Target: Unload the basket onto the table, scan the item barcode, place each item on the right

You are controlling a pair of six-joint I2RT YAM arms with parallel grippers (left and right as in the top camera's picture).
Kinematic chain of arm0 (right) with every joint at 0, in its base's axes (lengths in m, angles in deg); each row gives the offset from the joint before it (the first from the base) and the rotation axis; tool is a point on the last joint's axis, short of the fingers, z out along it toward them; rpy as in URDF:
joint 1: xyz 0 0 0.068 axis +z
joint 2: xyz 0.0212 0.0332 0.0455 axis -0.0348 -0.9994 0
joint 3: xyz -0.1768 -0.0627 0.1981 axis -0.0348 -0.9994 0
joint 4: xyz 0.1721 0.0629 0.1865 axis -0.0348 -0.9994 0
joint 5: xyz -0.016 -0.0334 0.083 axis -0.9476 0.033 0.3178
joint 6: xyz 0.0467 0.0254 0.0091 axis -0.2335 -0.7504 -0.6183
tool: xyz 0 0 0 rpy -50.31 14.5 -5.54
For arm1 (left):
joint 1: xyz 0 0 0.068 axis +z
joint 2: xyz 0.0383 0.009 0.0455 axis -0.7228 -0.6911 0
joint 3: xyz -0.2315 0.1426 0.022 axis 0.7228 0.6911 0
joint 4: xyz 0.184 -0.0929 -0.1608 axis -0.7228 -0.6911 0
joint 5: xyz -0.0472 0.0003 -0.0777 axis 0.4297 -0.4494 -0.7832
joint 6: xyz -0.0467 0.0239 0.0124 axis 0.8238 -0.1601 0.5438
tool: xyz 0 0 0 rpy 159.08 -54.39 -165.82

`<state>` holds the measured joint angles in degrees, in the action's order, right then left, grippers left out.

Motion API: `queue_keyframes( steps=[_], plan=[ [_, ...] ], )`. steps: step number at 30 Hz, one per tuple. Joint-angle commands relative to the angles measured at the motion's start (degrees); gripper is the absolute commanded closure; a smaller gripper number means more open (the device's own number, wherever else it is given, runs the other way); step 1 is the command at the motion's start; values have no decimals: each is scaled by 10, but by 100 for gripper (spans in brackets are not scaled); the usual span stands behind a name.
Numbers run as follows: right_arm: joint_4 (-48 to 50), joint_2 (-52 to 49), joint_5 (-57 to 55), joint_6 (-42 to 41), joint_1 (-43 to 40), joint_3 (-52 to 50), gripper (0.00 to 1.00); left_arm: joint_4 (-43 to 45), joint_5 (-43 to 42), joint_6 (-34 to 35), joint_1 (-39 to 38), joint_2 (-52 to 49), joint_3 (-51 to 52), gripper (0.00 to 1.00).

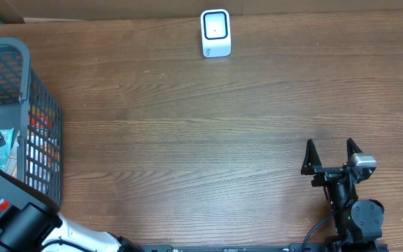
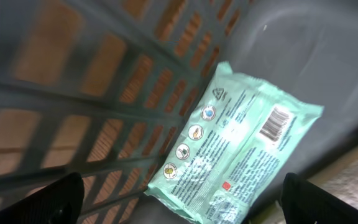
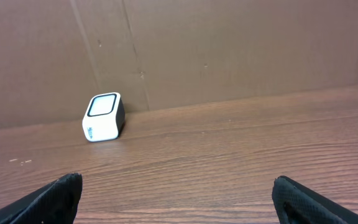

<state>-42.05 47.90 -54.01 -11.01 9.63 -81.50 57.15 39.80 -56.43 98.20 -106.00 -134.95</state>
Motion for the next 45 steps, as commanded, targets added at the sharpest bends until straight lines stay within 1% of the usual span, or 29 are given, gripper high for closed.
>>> queue_keyframes(
  steps=[1,4,7,9,10,15,18,21,24,26,29,33,35,36,37,40,41,45],
  plan=[
    [3,6,-2,2,1,-6,0,3,21,-9,6,-31,5,8],
    [3,6,-2,2,1,-6,0,18,33,-13,6,-43,5,8],
    [3,6,-2,2,1,-6,0,30,31,-38,6,-49,5,11],
    [3,6,-2,2,1,-6,0,32,22,-57,6,-55,5,18],
    [3,6,-2,2,1,-6,0,32,9,-66,6,-58,5,20],
    [3,6,-2,2,1,-6,0,25,-34,-89,5,-75,5,25],
    [3,6,-2,2,1,-6,0,21,-37,-90,5,-80,5,26],
    [3,6,-2,2,1,-6,0,15,-77,-104,5,-80,5,25],
    [3,6,-2,2,1,-6,0,10,-97,-108,0,-80,5,25],
    [3,6,-2,2,1,-6,0,7,-100,-108,-5,-80,5,25],
    [3,6,-2,2,1,-6,0,2,-98,-107,-5,-80,5,27],
    [3,6,-2,2,1,-6,0,-1,-89,-78,-3,-99,7,27],
    [3,6,-2,2,1,-6,0,-9,-87,-70,-3,-114,7,29],
    [3,6,-2,2,1,-6,0,-13,-87,-70,-3,-123,7,33],
    [3,6,-2,2,1,-6,0,-15,-86,-70,-3,-128,7,39],
    [3,6,-2,2,1,-6,0,-17,-85,-70,-7,-136,7,72],
    [3,6,-2,2,1,-6,0,-17,-86,-70,-8,-136,7,79],
    [3,6,-2,2,1,-6,0,-13,-85,-70,-12,-132,6,96]
  ],
)
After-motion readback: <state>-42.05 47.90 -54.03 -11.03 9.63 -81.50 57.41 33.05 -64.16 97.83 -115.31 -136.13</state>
